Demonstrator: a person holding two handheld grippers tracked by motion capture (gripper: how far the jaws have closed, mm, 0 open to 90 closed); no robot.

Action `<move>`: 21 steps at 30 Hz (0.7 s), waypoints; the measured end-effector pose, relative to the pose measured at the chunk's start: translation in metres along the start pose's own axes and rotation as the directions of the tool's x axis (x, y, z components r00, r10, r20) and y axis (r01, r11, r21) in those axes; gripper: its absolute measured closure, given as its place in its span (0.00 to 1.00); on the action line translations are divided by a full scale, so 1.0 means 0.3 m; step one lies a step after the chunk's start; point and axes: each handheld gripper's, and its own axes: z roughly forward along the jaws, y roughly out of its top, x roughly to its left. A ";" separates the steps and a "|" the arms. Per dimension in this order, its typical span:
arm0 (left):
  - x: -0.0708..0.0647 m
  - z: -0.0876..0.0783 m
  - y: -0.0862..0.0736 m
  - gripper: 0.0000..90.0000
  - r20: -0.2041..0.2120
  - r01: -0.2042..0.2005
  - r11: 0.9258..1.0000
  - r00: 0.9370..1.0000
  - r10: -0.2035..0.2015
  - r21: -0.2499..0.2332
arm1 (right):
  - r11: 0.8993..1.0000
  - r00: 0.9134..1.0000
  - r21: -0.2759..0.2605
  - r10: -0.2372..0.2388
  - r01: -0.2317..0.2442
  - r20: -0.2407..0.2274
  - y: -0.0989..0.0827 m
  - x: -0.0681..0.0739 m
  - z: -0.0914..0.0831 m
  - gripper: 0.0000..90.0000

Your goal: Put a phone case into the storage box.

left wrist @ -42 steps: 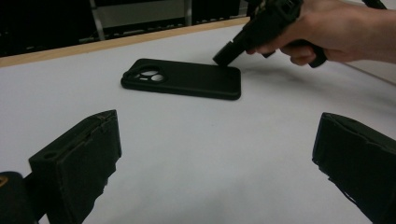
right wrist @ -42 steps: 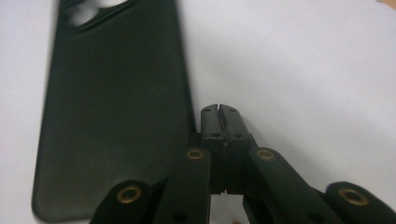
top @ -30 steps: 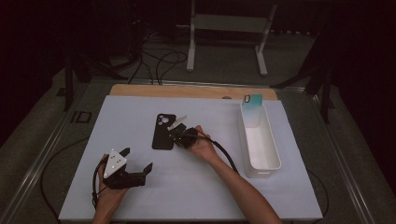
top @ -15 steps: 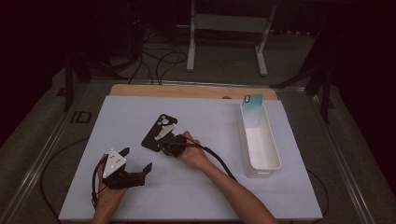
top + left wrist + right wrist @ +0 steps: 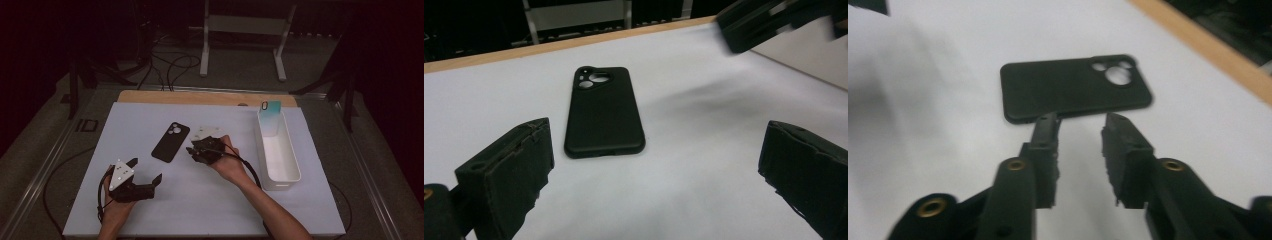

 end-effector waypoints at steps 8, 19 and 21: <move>-0.011 -0.003 0.017 0.02 -0.021 -0.026 1.000 0.999 0.026 0.003 | 0.987 0.993 -0.147 0.076 -0.063 0.089 -0.096 -0.029 -0.216 0.57; 0.008 -0.022 0.035 0.02 -0.020 -0.015 1.000 1.000 0.015 -0.001 | 0.950 0.955 -0.264 0.224 -0.168 0.196 -0.315 -0.102 -0.403 0.20; 0.009 -0.022 0.038 0.02 -0.020 -0.012 1.000 1.000 0.012 -0.003 | 0.945 0.948 -0.272 0.241 -0.181 0.206 -0.366 -0.112 -0.424 0.16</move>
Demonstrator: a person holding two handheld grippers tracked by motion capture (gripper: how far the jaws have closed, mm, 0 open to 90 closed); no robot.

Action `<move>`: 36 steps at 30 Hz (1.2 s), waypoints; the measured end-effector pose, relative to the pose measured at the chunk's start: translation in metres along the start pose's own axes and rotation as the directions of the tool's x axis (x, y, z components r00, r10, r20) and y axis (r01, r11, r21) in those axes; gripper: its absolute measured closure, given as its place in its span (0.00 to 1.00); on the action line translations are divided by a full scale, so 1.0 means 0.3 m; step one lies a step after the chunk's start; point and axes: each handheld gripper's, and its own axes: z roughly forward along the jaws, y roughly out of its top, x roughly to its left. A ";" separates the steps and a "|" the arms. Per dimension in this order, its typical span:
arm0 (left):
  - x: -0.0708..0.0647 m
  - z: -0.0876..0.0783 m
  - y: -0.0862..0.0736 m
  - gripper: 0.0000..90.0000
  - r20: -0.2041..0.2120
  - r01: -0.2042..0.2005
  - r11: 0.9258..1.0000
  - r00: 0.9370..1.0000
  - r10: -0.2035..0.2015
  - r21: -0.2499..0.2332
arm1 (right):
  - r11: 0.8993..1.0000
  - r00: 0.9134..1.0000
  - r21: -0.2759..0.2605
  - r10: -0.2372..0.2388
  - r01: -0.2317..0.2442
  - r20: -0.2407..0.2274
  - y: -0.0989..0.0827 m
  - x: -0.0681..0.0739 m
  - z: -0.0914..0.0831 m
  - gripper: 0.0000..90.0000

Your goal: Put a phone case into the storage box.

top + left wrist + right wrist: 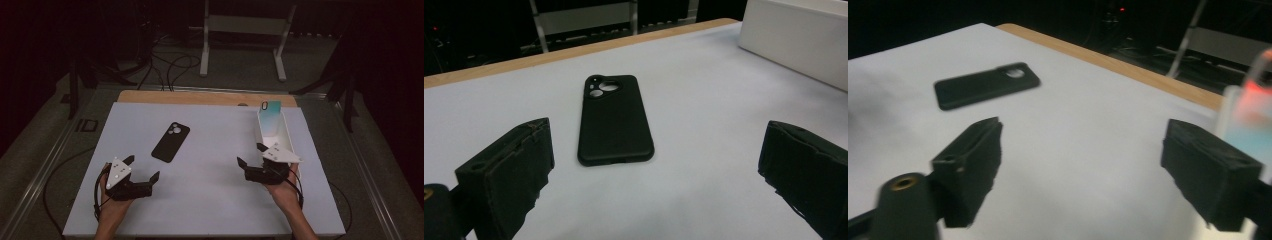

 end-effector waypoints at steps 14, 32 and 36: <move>0.012 0.004 0.018 0.00 -0.017 0.009 1.000 1.000 -0.009 0.013 | 0.998 0.997 -0.064 0.010 -0.005 0.078 -0.124 -0.021 -0.077 0.15; 0.034 0.055 0.082 0.00 -0.031 0.024 0.997 0.999 -0.021 0.071 | 0.997 0.995 -0.067 0.055 -0.049 0.087 -0.121 -0.041 -0.084 0.11; 0.047 0.078 0.102 0.00 -0.028 0.022 0.996 0.999 -0.020 0.082 | 0.997 0.995 -0.062 0.042 -0.037 0.087 -0.120 -0.034 -0.081 0.11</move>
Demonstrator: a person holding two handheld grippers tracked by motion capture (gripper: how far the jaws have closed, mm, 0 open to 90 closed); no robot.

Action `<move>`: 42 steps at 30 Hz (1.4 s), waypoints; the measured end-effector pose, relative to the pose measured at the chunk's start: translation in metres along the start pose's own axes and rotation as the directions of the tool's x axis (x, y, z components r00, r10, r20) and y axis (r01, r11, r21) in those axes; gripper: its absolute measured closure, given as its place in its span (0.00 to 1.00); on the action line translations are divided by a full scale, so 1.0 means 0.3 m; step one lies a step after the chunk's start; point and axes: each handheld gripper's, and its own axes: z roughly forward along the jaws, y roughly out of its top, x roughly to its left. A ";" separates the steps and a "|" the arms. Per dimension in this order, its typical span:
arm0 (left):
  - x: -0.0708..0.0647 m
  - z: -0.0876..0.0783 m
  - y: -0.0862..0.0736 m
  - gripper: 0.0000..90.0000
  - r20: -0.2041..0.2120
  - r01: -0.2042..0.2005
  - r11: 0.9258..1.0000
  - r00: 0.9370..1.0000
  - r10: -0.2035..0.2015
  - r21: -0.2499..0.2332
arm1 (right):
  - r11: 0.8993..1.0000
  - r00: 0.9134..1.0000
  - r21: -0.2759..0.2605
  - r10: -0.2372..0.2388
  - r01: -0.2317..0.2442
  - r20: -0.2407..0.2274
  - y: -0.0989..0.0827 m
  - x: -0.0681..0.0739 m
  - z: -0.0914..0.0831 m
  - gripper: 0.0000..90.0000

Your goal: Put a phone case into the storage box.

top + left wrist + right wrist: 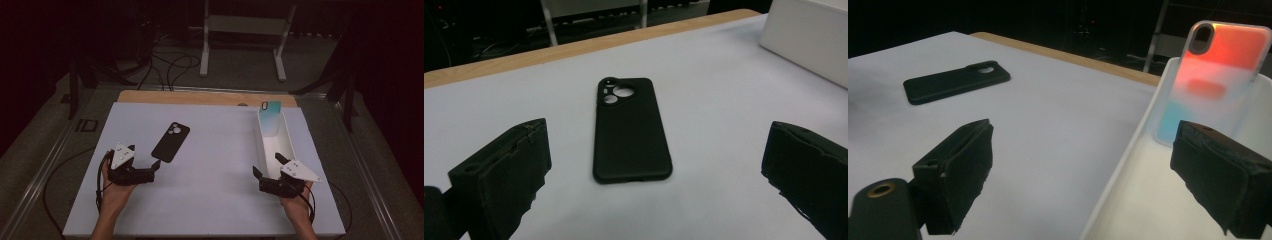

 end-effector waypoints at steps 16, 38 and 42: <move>0.032 0.153 0.055 0.00 0.006 -0.004 0.994 1.000 0.003 0.107 | 1.000 1.000 0.013 -0.005 0.005 0.009 -0.003 -0.003 0.001 0.11; 0.051 0.352 0.053 0.00 0.006 0.003 0.970 1.000 -0.004 0.243 | 1.000 1.000 0.021 -0.007 0.007 0.019 -0.007 -0.013 -0.003 0.11; 0.054 0.375 0.041 0.00 0.004 0.007 0.964 1.000 -0.008 0.266 | 1.000 1.000 0.025 -0.002 0.002 0.016 -0.008 -0.011 -0.002 0.11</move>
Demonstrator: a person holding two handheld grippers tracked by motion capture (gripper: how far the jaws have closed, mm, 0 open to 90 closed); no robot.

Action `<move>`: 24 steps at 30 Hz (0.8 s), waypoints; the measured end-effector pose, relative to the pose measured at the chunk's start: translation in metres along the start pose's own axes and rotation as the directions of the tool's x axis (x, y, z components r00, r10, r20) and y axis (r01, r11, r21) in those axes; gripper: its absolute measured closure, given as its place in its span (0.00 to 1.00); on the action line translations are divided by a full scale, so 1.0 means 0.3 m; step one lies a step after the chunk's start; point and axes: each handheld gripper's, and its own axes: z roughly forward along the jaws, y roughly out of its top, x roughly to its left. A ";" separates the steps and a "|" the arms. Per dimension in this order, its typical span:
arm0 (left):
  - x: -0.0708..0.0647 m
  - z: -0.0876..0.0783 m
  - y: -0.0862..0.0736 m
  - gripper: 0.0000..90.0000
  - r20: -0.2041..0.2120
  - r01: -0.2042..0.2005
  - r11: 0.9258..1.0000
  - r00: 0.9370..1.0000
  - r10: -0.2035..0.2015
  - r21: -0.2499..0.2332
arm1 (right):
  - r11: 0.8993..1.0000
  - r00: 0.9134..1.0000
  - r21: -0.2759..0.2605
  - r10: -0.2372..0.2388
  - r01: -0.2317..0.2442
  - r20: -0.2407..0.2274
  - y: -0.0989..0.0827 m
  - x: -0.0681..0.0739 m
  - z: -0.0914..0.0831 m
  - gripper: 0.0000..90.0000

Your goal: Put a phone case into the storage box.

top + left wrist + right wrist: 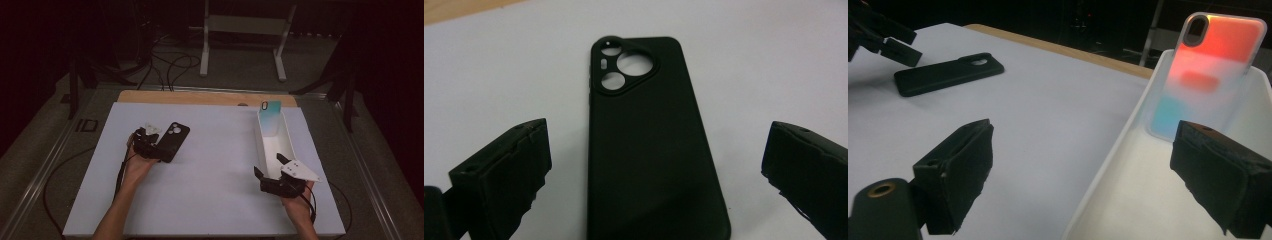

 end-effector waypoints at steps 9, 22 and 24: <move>-0.004 0.053 -0.001 0.00 0.005 0.015 0.998 1.000 -0.015 0.057 | 1.000 1.000 0.007 0.003 -0.003 -0.003 -0.003 -0.001 0.005 0.11; 0.014 0.114 -0.016 0.02 0.006 0.037 0.989 0.999 -0.039 0.146 | 1.000 1.000 0.011 0.009 -0.009 -0.003 -0.009 -0.008 0.008 0.11; 0.013 0.116 -0.014 0.03 0.001 0.034 0.988 0.999 -0.034 0.150 | 1.000 1.000 0.011 0.009 -0.009 0.000 -0.010 -0.010 0.009 0.11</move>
